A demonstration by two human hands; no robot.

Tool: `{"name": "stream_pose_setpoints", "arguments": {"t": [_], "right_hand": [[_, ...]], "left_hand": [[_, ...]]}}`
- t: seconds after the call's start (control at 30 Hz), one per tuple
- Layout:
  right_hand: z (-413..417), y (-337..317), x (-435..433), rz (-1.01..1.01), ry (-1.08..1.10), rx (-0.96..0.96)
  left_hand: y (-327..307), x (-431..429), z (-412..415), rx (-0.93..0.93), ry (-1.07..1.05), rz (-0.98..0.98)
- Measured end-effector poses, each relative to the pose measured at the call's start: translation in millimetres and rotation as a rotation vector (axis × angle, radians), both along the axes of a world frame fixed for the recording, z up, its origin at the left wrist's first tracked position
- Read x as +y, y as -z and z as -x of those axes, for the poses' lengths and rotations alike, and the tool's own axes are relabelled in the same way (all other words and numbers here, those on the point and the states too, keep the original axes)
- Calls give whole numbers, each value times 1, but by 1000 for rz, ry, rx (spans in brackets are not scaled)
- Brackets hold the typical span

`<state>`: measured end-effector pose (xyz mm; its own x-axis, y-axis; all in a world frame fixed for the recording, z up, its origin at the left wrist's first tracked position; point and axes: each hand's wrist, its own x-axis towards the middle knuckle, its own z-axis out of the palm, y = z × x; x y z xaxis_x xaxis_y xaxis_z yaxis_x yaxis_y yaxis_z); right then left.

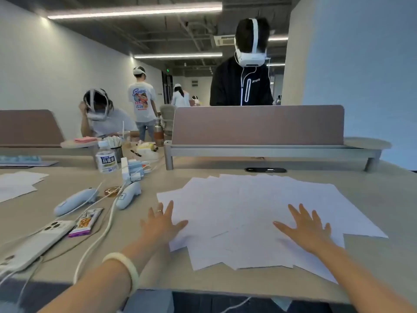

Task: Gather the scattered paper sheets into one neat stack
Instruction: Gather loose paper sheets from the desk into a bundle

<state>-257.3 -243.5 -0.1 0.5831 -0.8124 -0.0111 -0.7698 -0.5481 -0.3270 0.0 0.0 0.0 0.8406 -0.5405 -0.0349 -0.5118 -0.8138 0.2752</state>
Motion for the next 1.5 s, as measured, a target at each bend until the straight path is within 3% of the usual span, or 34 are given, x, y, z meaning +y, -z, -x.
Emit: {"name": "stream_pose_setpoints", "arguments": {"t": [0.4,0.57,0.77,0.87,0.97,1.17,1.3,1.5], "right_hand": [[2,27,26,-39,76,167],[-21,28,26,-16,-22,150],[-50,22,31,-32,-193,130],[-42,14,6,10,-53,33],[-27,21,-14,-29,111,68],[-48,24,-4,-85,60,30],[-60,9,-8,-185,56,-78],[-72,-7,-26,-484,121,-392]], "left_hand": [[7,25,7,55,65,-193],[11,7,-2,56,99,-164],[20,-10,-2,91,235,-272],[14,-6,-7,119,304,-283],[9,0,-13,178,358,-288],[7,-7,-10,273,479,-246],[3,-11,-4,354,492,-120],[-11,-18,8,591,298,343]]}}
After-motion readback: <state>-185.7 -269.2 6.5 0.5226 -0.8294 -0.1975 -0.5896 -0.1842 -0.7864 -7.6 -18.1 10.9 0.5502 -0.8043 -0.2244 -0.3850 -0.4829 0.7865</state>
